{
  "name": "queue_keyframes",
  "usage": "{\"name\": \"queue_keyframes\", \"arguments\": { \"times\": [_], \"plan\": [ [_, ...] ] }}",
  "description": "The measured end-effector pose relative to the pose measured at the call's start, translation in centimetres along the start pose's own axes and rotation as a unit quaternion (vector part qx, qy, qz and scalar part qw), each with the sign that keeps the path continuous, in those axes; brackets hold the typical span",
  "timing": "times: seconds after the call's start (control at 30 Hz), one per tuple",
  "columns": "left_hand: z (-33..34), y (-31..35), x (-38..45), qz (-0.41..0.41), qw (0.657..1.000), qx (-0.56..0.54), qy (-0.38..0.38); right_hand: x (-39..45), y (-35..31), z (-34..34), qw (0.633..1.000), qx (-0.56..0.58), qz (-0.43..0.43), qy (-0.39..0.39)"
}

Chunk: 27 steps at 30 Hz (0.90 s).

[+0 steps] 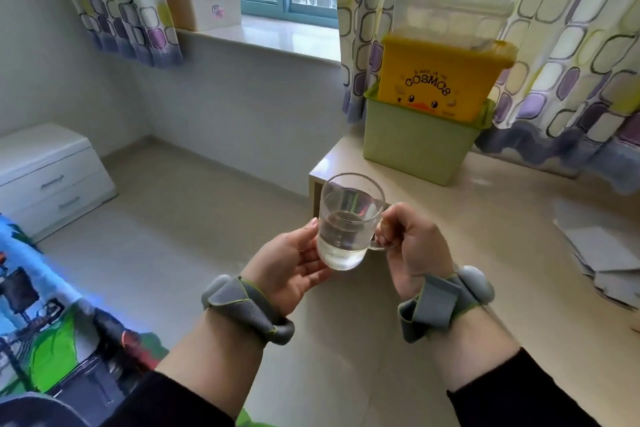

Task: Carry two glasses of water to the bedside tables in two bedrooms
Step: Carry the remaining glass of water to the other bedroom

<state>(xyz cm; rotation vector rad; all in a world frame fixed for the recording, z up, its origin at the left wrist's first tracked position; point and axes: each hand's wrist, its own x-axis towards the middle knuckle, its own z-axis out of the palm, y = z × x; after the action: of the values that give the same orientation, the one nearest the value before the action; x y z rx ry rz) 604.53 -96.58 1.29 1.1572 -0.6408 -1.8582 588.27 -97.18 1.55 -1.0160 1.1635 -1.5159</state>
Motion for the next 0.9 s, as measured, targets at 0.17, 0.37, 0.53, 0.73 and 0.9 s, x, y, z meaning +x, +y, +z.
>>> {"name": "queue_keyframes", "arguments": {
  "times": [0.17, 0.37, 0.53, 0.73, 0.9],
  "plan": [
    [1.1, 3.4, 5.1, 0.011, 0.999, -0.032, 0.029, 7.6, 0.0, 0.9, 0.998, 0.011, 0.004, -0.064],
    [-0.9, 7.9, 11.4, 0.028, 0.996, -0.051, 0.072, 16.0, 1.8, 5.3, 0.995, 0.001, 0.031, -0.091],
    [-4.8, 12.5, 16.7, 0.04, 0.993, -0.064, 0.095, 22.8, 4.0, 10.7, 0.993, 0.012, 0.056, -0.107],
    [-10.3, 19.4, 22.1, 0.049, 0.989, -0.077, 0.115, 29.9, 6.1, 18.8, 0.989, 0.031, 0.071, -0.127],
    [-14.9, 24.9, 26.1, 0.056, 0.981, -0.103, 0.156, 35.4, 7.5, 25.8, 0.981, 0.057, 0.093, -0.162]
  ]
}}
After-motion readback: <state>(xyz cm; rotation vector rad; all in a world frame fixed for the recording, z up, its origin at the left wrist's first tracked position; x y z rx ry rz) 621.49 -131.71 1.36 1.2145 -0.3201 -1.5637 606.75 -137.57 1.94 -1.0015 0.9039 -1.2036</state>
